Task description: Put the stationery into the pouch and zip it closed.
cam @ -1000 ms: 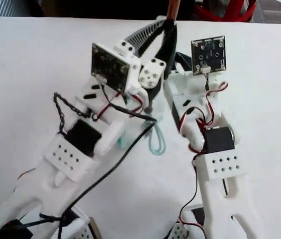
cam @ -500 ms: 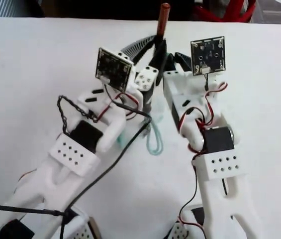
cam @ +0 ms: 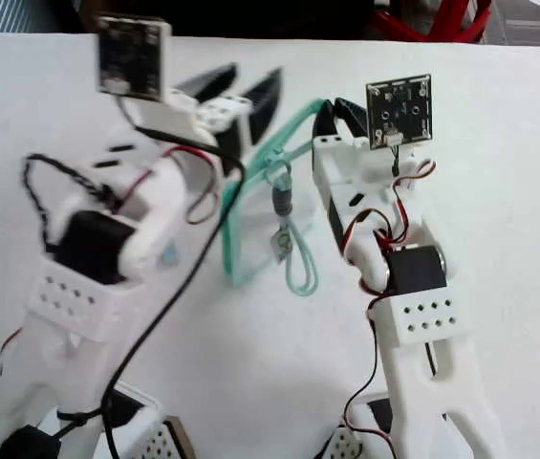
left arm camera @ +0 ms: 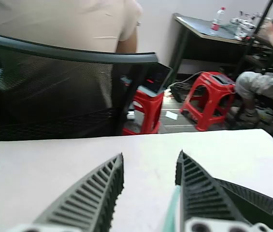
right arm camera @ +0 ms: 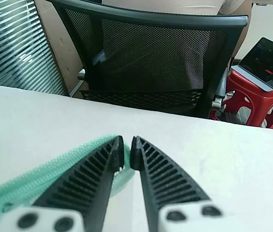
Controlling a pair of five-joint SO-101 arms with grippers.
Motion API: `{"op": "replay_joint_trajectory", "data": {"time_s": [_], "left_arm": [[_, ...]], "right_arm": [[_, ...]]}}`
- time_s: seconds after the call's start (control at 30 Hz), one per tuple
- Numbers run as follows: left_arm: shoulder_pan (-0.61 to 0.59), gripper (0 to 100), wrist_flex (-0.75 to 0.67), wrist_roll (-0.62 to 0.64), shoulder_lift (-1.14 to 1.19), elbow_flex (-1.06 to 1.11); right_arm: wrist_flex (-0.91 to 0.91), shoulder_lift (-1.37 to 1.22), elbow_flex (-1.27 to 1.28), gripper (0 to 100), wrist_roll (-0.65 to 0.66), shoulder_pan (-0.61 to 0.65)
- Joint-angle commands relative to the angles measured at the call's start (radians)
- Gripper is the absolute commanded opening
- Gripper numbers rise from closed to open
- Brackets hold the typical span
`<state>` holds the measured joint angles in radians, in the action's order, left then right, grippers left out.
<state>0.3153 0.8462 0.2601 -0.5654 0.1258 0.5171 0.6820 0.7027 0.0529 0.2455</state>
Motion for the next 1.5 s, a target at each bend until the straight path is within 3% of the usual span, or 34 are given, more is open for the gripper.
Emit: {"op": "replay_joint_trajectory", "data": {"time_s": [0.0,0.17,0.27,0.5,0.73,1.17,1.47], "left_arm": [[-0.186,19,0.209,-0.018,-0.008,-0.170],[-0.323,19,0.468,-0.178,-0.001,-0.178],[-0.380,19,0.528,-0.195,0.002,-0.052],[-0.381,19,0.285,-0.190,0.004,0.420],[-0.403,18,0.103,-0.100,0.027,0.617],[-0.430,15,0.081,0.058,0.704,0.342],[-0.384,15,0.109,0.066,0.751,0.270]], "right_arm": [[0.004,-0.016,0.064,3.0,0.002,0.013],[0.007,-0.013,0.064,3.0,-0.003,0.013],[0.007,-0.013,0.064,3.0,-0.003,0.013],[0.007,-0.013,0.069,3.0,-0.005,0.013],[0.002,-0.021,0.069,3.0,-0.005,0.013],[-0.001,-0.015,0.087,3.0,0.002,0.013],[-0.013,-0.019,0.095,3.0,0.003,0.035]]}}
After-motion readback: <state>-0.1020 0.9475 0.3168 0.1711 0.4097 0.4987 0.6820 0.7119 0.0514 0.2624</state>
